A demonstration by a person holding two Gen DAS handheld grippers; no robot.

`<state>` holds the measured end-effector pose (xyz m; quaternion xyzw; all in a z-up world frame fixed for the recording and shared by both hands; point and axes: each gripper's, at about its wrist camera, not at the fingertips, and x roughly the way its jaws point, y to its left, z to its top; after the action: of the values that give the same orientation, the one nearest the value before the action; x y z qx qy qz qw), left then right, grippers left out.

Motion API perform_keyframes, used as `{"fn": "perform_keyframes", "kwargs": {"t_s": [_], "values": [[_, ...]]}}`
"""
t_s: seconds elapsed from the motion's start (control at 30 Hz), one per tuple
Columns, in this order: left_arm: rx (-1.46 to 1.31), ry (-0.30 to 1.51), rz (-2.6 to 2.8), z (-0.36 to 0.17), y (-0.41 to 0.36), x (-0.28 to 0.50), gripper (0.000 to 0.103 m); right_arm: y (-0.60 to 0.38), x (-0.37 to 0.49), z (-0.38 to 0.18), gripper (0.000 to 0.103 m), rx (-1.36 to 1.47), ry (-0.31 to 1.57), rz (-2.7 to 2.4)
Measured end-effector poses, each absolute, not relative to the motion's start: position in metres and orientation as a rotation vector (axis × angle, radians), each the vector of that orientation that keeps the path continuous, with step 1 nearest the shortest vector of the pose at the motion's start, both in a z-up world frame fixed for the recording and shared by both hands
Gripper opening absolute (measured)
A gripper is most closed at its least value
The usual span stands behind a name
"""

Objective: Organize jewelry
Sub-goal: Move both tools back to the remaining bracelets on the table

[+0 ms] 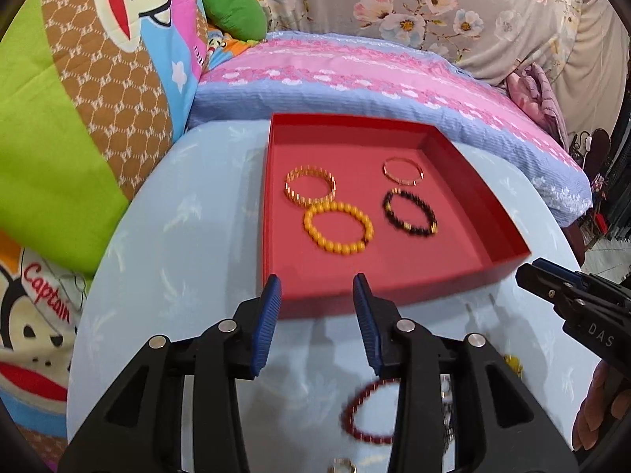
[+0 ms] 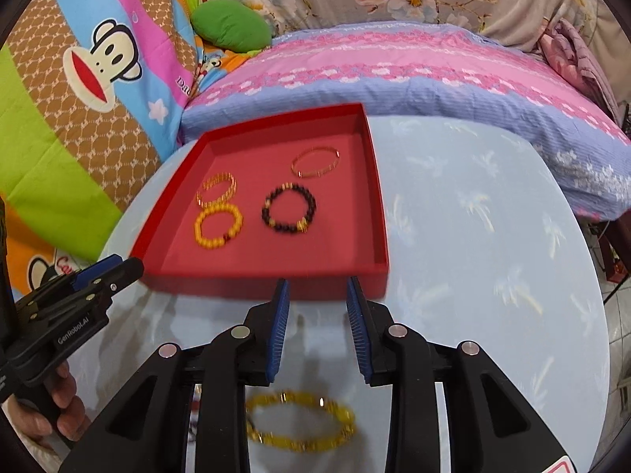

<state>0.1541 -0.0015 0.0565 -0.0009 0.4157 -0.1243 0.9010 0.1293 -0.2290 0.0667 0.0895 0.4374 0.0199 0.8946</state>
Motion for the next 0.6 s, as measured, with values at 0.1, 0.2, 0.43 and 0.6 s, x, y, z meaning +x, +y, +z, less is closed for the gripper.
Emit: {"fn": "perform_keyframes", "kwargs": {"t_s": [0.1, 0.2, 0.43, 0.6], "values": [[-0.013, 0.89, -0.263, 0.046, 0.0, 0.14, 0.036, -0.229, 0.111, 0.057, 0.03, 0.179, 0.935, 0.034], [-0.016, 0.918, -0.27, 0.035, 0.0, 0.127, 0.036, -0.229, 0.096, 0.046, 0.03, 0.167, 0.958, 0.022], [-0.014, 0.953, -0.262, 0.017, -0.003, 0.11, 0.048, -0.228, 0.076, 0.028, 0.03, 0.165, 0.993, 0.007], [-0.005, 0.968, -0.264, 0.007, -0.006, 0.11, 0.049, -0.227, 0.074, 0.018, 0.03, 0.156, 1.008, -0.003]]}}
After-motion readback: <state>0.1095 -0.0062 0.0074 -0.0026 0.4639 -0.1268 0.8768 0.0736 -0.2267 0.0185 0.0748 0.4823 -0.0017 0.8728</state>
